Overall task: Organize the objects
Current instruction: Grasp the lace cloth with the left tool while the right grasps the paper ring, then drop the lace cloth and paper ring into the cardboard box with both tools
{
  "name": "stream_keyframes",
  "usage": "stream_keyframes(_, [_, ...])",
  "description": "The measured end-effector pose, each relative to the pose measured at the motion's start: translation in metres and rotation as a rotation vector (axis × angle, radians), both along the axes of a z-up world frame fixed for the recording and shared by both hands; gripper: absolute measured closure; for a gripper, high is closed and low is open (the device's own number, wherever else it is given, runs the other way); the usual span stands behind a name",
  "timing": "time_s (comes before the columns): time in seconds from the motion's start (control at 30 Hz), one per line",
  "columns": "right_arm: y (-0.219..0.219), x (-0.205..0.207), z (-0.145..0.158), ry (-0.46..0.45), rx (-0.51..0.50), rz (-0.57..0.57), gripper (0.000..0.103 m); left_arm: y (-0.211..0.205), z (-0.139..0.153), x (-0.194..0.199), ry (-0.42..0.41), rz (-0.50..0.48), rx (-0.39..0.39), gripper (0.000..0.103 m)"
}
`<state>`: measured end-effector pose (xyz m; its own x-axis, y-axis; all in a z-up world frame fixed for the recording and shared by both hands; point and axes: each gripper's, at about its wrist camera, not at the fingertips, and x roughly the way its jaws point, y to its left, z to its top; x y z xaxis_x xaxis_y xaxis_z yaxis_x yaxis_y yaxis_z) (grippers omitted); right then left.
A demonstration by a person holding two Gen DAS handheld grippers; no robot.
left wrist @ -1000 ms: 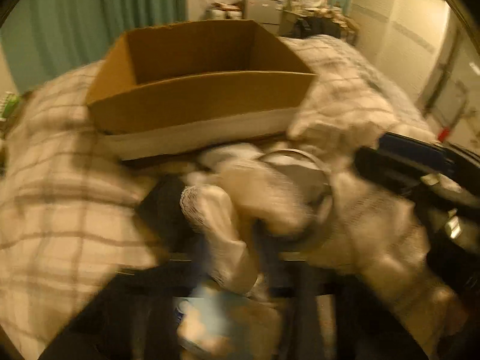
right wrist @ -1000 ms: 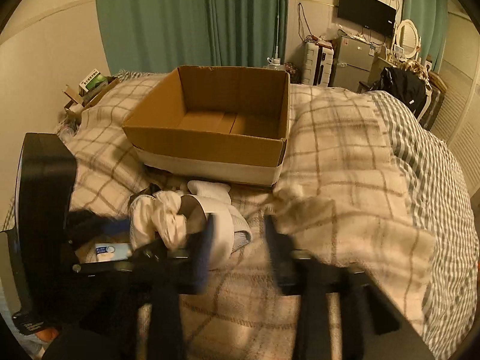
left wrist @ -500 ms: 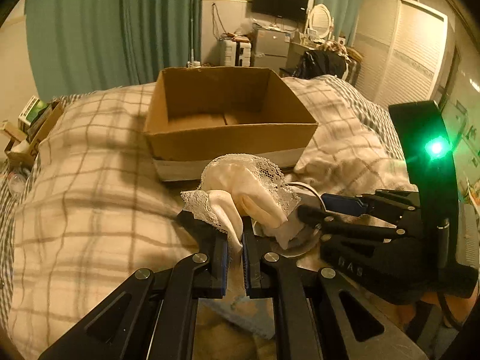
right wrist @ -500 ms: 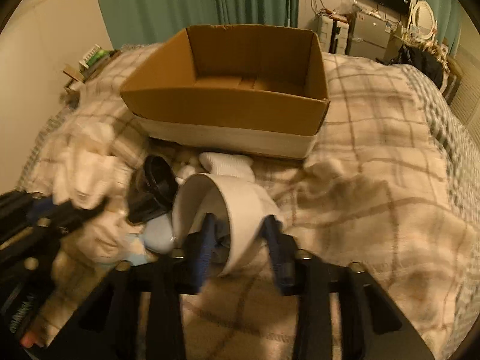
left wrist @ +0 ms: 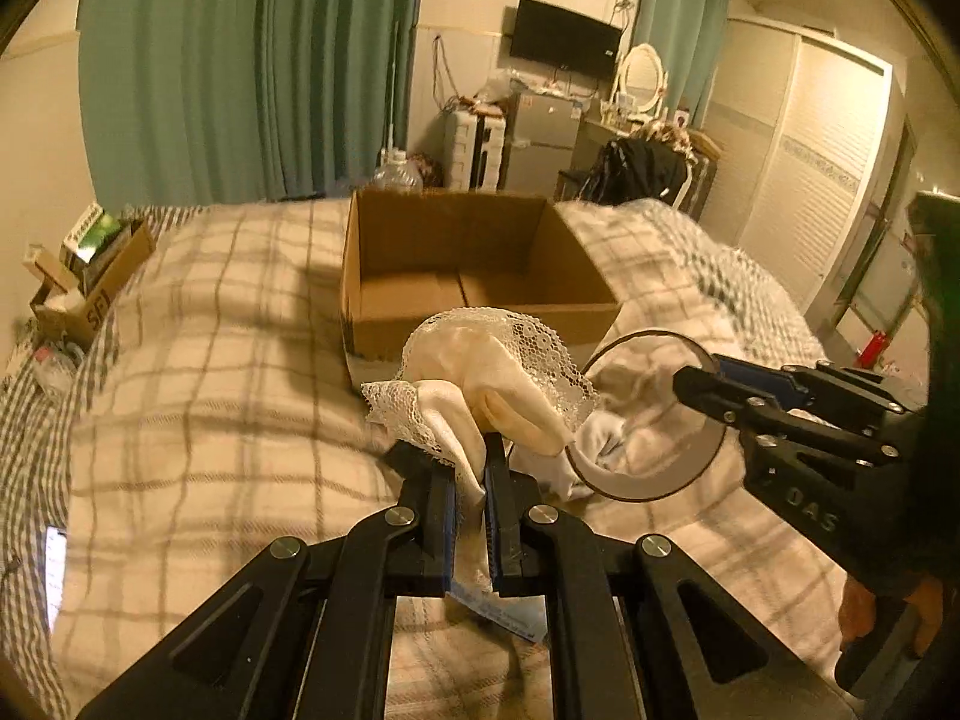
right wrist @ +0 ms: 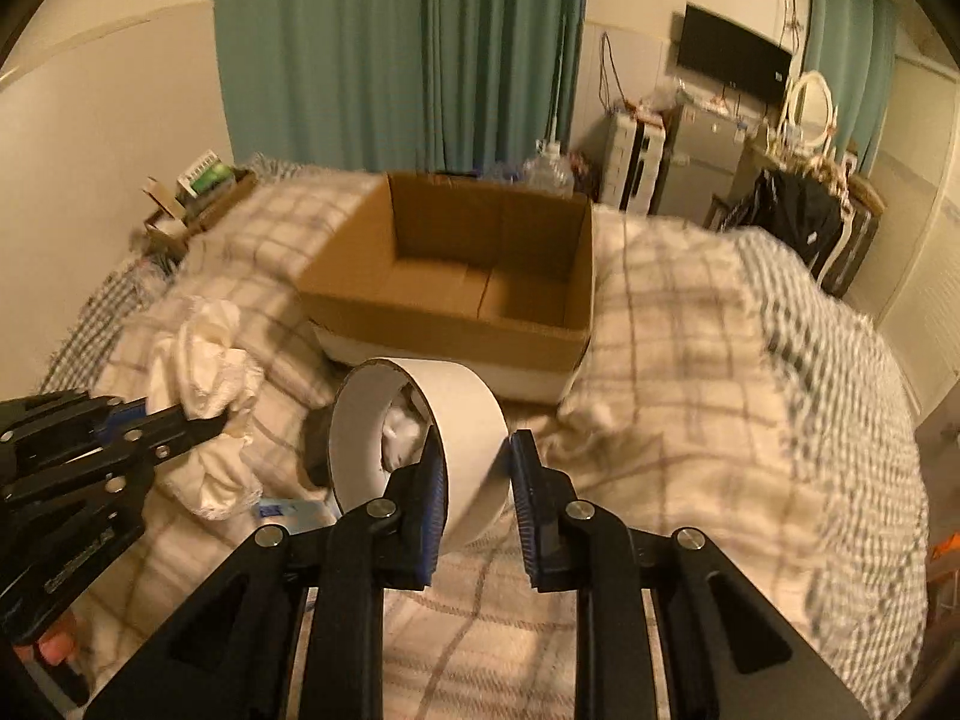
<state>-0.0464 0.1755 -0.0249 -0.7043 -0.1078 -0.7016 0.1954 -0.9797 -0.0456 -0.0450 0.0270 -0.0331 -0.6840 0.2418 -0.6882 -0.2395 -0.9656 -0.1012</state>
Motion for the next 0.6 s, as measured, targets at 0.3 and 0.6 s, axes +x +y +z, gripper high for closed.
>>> stream_keyframes(0.3, [-0.005,0.007,0.082,0.145,0.038,0.030,0.099,0.009,0.060,-0.018,0.077,-0.056,-0.030,0.096])
stream_keyframes(0.6, [-0.015,-0.051,0.110,0.177,0.080,0.054,0.100,0.019,0.076,-0.084,0.071,-0.055,-0.032,0.096])
